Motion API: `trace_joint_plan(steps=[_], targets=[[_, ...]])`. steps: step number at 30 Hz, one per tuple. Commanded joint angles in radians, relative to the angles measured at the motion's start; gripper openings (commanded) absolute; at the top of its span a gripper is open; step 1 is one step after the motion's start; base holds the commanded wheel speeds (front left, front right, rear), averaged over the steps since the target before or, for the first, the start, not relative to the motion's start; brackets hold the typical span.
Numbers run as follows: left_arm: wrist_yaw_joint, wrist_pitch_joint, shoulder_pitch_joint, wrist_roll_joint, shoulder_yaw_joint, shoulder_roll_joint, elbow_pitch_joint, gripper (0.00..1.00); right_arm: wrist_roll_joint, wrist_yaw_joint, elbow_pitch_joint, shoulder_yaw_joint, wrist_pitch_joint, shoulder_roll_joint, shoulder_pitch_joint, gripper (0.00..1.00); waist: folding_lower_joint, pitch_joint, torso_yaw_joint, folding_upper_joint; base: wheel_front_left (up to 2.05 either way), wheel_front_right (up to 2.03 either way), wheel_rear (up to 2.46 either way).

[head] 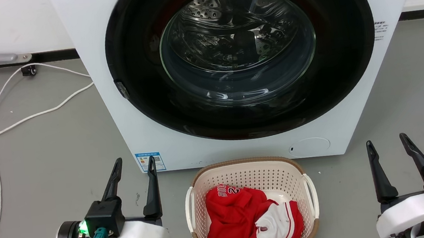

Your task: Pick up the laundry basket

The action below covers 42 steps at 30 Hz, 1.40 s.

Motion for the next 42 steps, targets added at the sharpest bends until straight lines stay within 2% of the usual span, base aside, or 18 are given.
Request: trace_joint_plan(steps=[1,27,35,42], targets=[[0.001,-0.010,-0.009,0.022,-0.001,-0.005,-0.001,1.00,-0.020,-0.001,-0.002,0.001,-0.009,0.004,0.005,1.00,-0.0001,0.001,0.001,0.0000,0.00,0.00,0.00],[-0.004,-0.015,-0.029,0.043,0.024,-0.014,-0.005,1.00,-0.008,-0.001,0.020,-0.001,-0.020,0.004,-0.036,1.00,-0.0001,0.051,-0.007,0.0000,0.00,0.00,0.00],[-0.016,-0.014,-0.093,0.031,0.039,-0.014,0.029,1.00,0.008,-0.001,0.044,-0.004,0.000,0.004,-0.098,1.00,-0.0001,0.133,-0.014,0.0000,0.00,0.00,0.00],[-0.044,-0.015,-0.222,-0.004,0.058,-0.006,0.142,1.00,0.017,-0.001,0.108,-0.001,0.039,0.004,-0.211,1.00,-0.0001,0.245,-0.025,0.0000,0.00,0.00,0.00]])
